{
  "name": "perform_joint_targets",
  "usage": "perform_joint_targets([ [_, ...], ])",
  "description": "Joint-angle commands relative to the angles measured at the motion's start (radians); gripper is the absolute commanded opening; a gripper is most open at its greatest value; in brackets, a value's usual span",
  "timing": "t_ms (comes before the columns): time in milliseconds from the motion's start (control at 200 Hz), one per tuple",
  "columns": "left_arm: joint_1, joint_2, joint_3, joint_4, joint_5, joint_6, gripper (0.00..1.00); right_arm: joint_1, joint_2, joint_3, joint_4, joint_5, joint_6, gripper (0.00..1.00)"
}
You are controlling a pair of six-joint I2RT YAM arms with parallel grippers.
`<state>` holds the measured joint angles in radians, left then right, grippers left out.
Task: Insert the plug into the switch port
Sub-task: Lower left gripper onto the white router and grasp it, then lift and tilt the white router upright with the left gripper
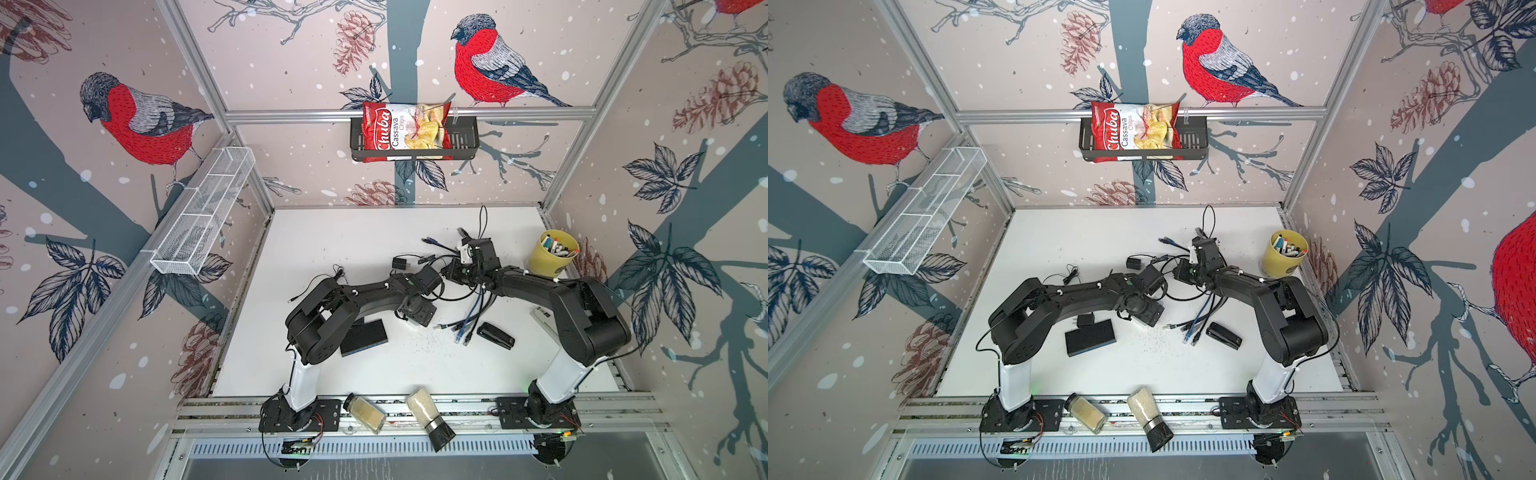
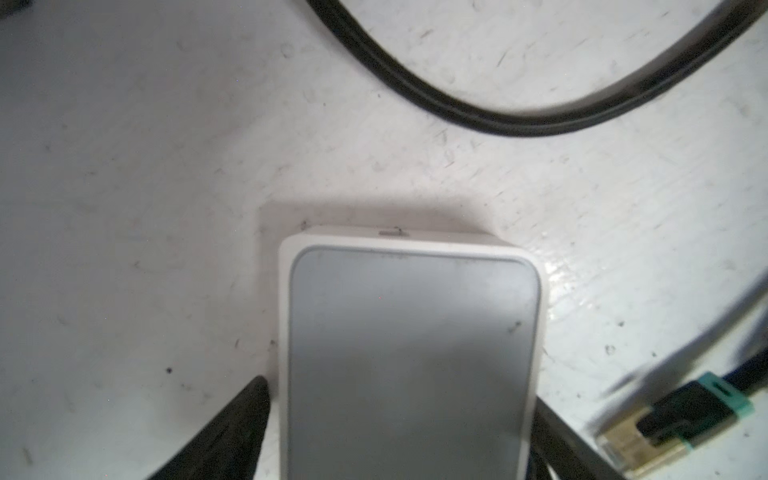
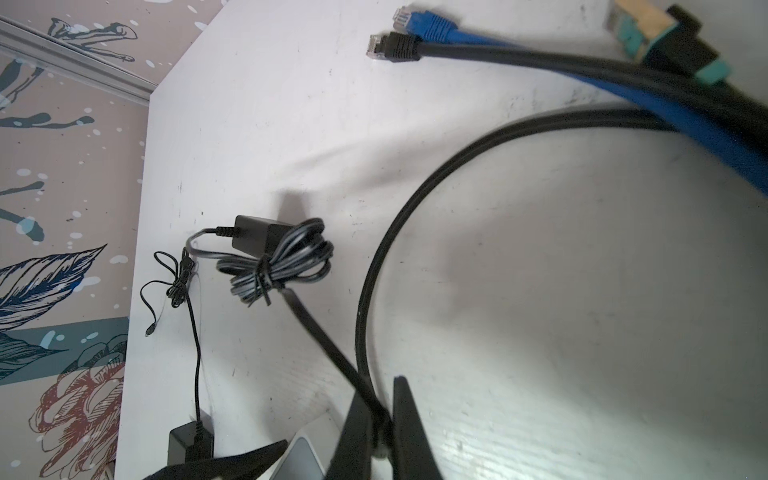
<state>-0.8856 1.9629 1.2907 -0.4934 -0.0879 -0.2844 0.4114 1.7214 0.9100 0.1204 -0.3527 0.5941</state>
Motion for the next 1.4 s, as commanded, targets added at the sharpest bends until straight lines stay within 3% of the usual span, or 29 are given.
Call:
perform_joint_targets([
  [0, -0.001, 0.018, 0.007, -0.060, -0.028, -0.002, 0.78, -0.003, -0.011, -0.005, 0.033, -0.018, -0.002, 0.06],
  [180, -0.001, 0.005, -0.032, -0.003, -0.020, -0.003, 0.54, -0.003, -0.014, -0.007, 0.046, -0.035, -0.001, 0.06],
  [390, -0.002, -0.087, -0.138, 0.151, -0.033, -0.009, 0.41, -0.003, -0.016, -0.012, 0.084, -0.068, 0.003, 0.07],
  [630, -0.003, -0.299, -0.349, 0.458, -0.078, -0.004, 0.38, 0.005, -0.036, -0.013, 0.124, -0.106, -0.008, 0.07],
  [725, -0.003, -0.385, -0.442, 0.602, -0.099, 0.005, 0.31, 0.013, -0.054, -0.014, 0.139, -0.113, -0.013, 0.07],
  [935, -0.002, -0.596, -0.682, 0.957, -0.113, 0.024, 0.32, 0.025, -0.093, -0.013, 0.151, -0.113, -0.028, 0.08],
  [1161, -0.002, -0.667, -0.801, 1.136, -0.132, 0.070, 0.32, 0.046, -0.113, 0.009, 0.139, -0.100, -0.060, 0.11],
  [1396, -0.003, -0.722, -0.991, 1.451, -0.146, 0.152, 0.34, 0.078, -0.141, 0.023, 0.147, -0.094, -0.087, 0.12],
])
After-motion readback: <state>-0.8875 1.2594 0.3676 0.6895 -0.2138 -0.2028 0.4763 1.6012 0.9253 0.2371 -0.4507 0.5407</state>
